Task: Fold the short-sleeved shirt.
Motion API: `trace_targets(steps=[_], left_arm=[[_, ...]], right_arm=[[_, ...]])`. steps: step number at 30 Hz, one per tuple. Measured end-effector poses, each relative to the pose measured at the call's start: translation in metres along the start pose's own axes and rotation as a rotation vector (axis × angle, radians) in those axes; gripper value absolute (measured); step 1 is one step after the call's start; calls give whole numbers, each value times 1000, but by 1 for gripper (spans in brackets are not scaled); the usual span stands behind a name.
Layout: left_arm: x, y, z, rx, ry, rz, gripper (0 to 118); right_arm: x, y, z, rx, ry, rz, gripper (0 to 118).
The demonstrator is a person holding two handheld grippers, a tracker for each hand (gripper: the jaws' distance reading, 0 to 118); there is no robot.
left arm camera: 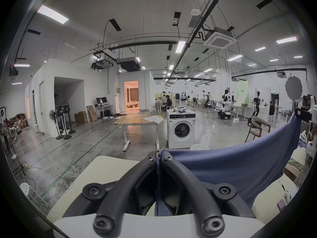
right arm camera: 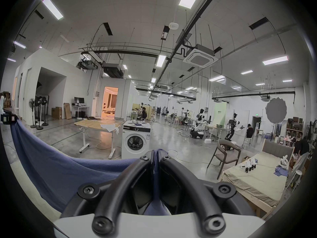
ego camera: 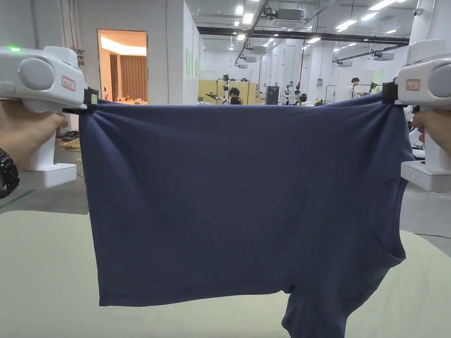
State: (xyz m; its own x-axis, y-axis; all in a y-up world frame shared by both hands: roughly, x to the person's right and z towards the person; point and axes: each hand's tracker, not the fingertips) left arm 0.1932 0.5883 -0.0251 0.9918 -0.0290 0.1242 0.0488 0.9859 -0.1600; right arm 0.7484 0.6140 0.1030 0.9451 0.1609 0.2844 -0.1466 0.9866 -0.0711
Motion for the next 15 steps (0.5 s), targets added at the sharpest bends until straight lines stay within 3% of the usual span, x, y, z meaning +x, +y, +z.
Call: trace_targets(steps=[10, 15], left_arm=[[0, -99, -18, -66, -18, 30, 0], [2, -159, -2, -112, -48, 43, 0]], right_arm=[[-9, -89, -6, -80, 28, 29, 3], [-8, -143, 24, -139, 36, 41, 3]])
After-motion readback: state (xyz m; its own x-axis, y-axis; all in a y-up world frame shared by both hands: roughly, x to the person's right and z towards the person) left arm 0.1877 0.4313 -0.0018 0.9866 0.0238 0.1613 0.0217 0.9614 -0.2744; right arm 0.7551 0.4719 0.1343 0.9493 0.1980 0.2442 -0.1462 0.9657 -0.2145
